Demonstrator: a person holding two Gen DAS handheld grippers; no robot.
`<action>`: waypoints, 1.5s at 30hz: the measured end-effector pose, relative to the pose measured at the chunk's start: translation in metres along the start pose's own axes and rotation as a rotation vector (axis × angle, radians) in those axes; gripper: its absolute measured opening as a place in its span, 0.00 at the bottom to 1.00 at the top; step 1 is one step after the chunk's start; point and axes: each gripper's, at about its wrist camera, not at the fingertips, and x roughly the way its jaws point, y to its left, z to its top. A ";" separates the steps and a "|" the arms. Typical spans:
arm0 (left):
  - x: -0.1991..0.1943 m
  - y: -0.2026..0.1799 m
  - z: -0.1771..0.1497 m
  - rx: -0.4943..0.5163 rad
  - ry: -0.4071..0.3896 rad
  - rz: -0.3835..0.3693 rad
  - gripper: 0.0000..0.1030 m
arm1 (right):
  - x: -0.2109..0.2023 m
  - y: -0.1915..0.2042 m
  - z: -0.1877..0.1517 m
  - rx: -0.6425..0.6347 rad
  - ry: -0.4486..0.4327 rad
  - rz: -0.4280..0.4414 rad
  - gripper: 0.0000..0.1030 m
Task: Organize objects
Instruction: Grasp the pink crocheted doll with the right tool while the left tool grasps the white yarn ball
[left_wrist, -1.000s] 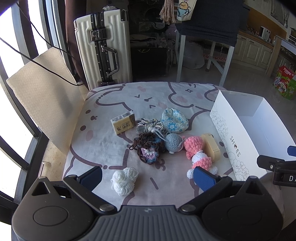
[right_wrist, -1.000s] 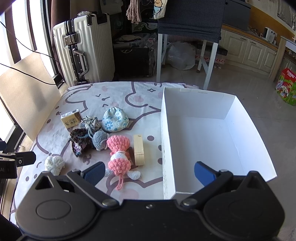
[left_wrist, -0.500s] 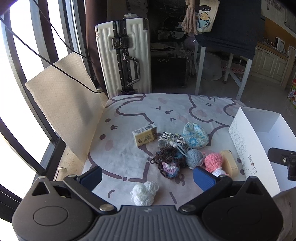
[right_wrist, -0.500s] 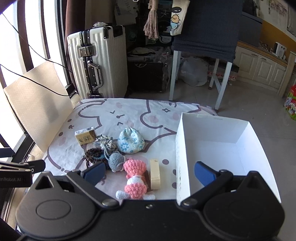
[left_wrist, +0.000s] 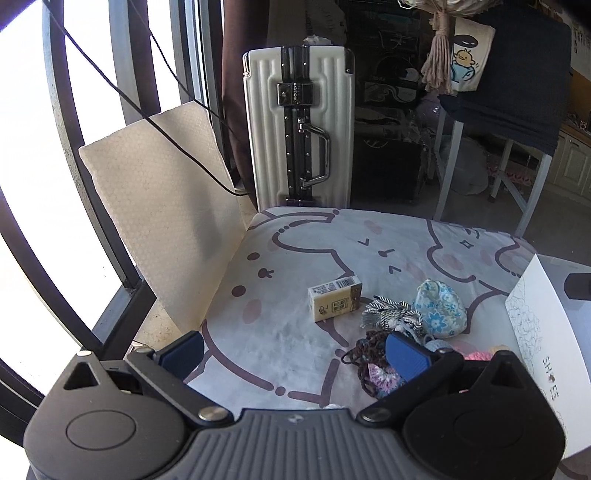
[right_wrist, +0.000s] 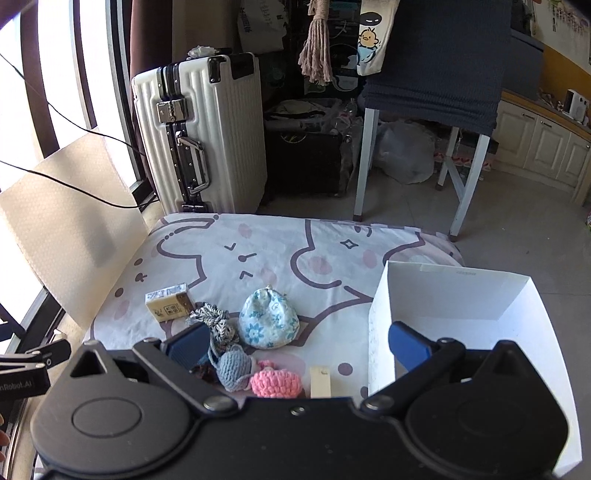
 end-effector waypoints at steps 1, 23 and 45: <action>0.004 0.000 -0.001 0.002 -0.001 0.002 1.00 | 0.006 -0.001 0.000 -0.003 0.002 -0.007 1.00; 0.063 -0.010 -0.029 0.145 0.237 -0.038 0.97 | 0.137 -0.016 -0.041 0.283 0.513 0.182 0.35; 0.126 -0.016 -0.059 0.134 0.478 -0.123 0.58 | 0.182 -0.003 -0.057 0.199 0.598 0.116 0.32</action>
